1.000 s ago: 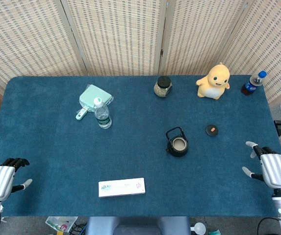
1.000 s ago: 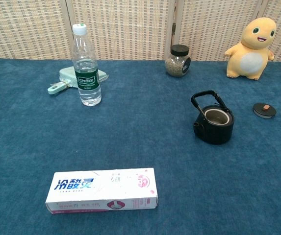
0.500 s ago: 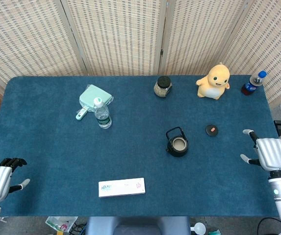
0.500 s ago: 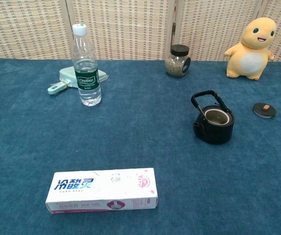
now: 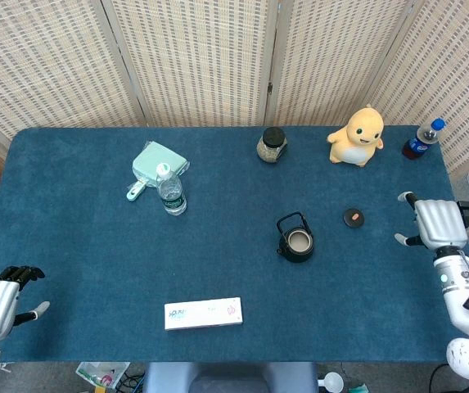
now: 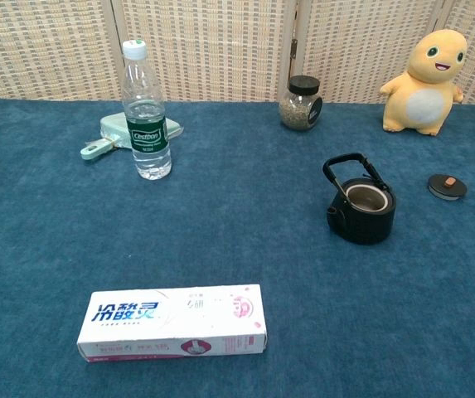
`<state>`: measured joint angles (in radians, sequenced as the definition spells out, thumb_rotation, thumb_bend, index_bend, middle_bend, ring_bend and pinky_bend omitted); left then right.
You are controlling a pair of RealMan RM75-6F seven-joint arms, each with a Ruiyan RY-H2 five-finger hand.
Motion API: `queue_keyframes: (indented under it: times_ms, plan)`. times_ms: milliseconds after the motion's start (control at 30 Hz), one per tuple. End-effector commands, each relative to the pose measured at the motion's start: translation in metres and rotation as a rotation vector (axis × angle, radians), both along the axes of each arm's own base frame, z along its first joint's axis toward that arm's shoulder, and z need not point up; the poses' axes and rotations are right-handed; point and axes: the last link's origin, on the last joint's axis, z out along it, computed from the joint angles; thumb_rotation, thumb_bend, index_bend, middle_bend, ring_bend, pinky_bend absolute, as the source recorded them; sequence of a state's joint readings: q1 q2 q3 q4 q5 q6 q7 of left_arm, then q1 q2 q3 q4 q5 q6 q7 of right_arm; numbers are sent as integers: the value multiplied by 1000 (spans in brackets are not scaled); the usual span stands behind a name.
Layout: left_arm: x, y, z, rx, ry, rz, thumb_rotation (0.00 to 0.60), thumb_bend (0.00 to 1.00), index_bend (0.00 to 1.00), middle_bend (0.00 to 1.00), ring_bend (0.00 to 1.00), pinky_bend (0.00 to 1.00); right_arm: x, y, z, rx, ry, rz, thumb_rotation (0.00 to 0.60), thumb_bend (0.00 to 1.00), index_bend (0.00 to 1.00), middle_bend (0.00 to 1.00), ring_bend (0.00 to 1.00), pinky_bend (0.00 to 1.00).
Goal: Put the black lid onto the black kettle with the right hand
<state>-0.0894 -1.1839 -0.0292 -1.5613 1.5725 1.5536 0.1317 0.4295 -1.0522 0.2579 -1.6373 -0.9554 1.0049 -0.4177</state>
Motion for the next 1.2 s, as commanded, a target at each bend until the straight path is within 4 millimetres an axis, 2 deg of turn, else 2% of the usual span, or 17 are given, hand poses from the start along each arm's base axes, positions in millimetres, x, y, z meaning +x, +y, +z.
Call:
queue_keyframes:
  times_ms: [33, 300, 533, 1000, 1200]
  plan:
    - [1, 0, -1, -1, 1, -2, 600, 63, 434, 483, 399, 696, -5, -20, -4, 24, 6, -42, 600, 128, 296, 1000, 1000, 1000]
    - [0, -1, 0, 0, -3, 2, 600, 63, 434, 483, 399, 696, -14, -43, -16, 47, -43, -94, 600, 128, 296, 1000, 1000, 1000]
    - [-1, 0, 1, -1, -3, 8, 600, 64, 433, 483, 399, 696, -21, -60, -40, 96, -49, -129, 600, 128, 275, 1000, 1000, 1000]
    - [-3, -1, 3, 8, -14, 17, 600, 63, 432, 483, 399, 696, -29, -80, -75, 177, -54, -163, 600, 127, 274, 1000, 1000, 1000]
    - [-3, -2, 6, 15, -23, 20, 600, 63, 431, 483, 399, 696, -31, -86, -83, 191, -54, -168, 600, 127, 300, 1000, 1000, 1000]
